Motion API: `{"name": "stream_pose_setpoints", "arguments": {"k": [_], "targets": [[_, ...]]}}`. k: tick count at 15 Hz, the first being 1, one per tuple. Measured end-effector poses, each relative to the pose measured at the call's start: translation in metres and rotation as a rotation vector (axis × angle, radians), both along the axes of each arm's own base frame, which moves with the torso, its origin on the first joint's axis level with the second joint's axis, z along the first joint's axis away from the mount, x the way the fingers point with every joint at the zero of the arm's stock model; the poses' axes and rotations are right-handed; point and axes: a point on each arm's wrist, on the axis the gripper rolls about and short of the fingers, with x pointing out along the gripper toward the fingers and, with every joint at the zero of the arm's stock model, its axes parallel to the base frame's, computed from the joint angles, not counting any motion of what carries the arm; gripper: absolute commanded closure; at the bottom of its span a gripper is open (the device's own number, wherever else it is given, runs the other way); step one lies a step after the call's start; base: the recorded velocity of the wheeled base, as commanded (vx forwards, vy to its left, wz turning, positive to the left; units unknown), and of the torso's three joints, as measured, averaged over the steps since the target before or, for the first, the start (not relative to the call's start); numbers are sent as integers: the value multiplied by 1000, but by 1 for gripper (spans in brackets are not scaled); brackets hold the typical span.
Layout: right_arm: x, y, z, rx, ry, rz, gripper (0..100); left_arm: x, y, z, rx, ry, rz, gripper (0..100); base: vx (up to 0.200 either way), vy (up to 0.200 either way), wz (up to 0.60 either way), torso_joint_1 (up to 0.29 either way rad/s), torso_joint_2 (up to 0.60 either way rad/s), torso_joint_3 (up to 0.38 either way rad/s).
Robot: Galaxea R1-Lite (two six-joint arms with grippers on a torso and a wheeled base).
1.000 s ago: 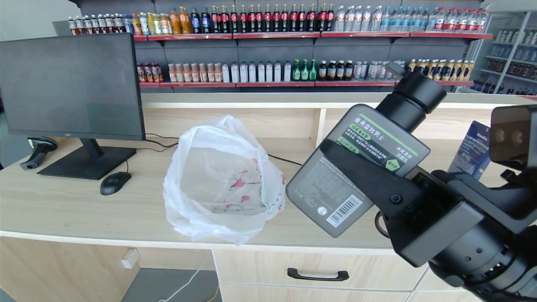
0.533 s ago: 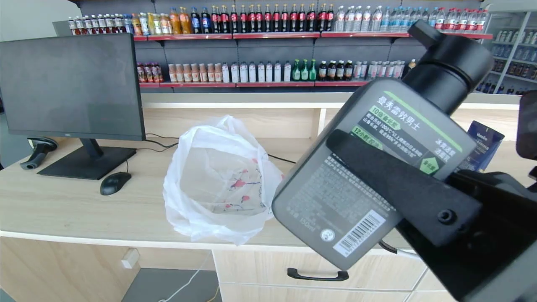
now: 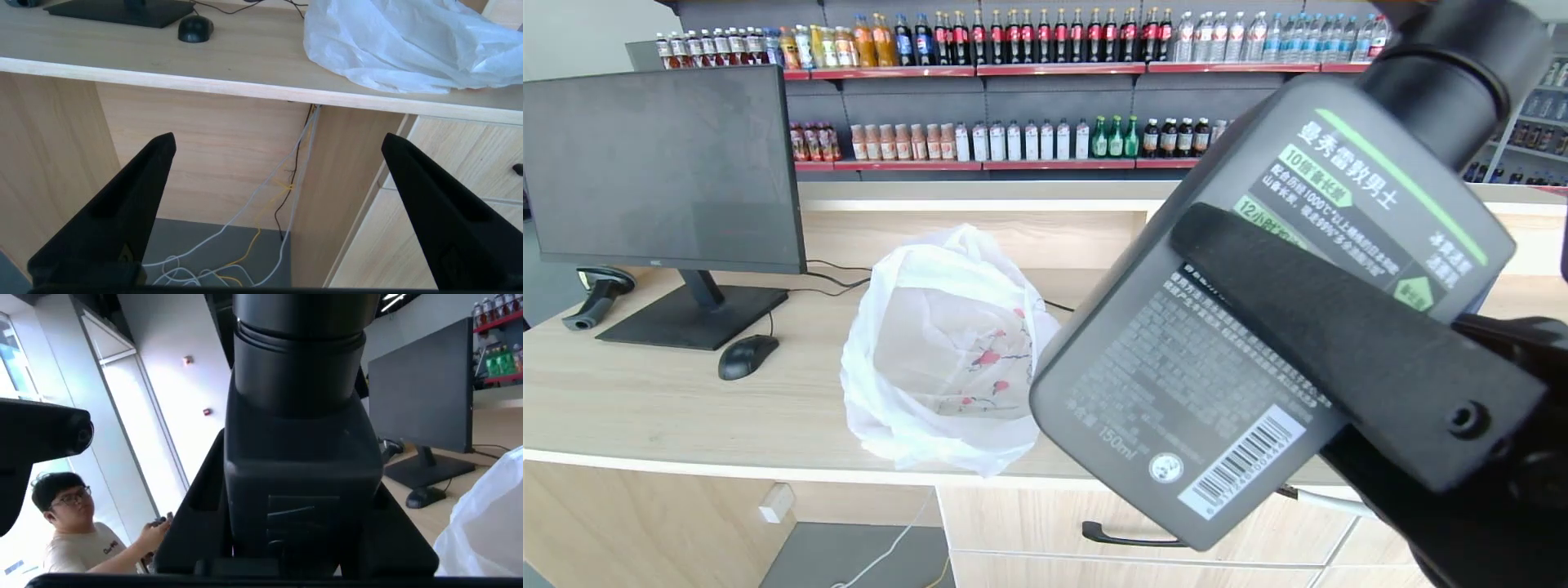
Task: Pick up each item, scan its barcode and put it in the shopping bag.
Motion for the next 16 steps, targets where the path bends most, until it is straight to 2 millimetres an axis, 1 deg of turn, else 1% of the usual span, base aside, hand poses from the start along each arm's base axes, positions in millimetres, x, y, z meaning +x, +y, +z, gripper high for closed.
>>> {"name": "stream_pose_setpoints", "arguments": {"k": [10, 16], "targets": [[1, 1, -2, -9, 1, -4, 100, 0, 0, 0, 0, 0, 0, 0, 0, 0, 0, 0, 0, 0], [2, 3, -12, -64, -28, -39, 100, 0, 0, 0, 0, 0, 0, 0, 0, 0, 0, 0, 0, 0]]}}
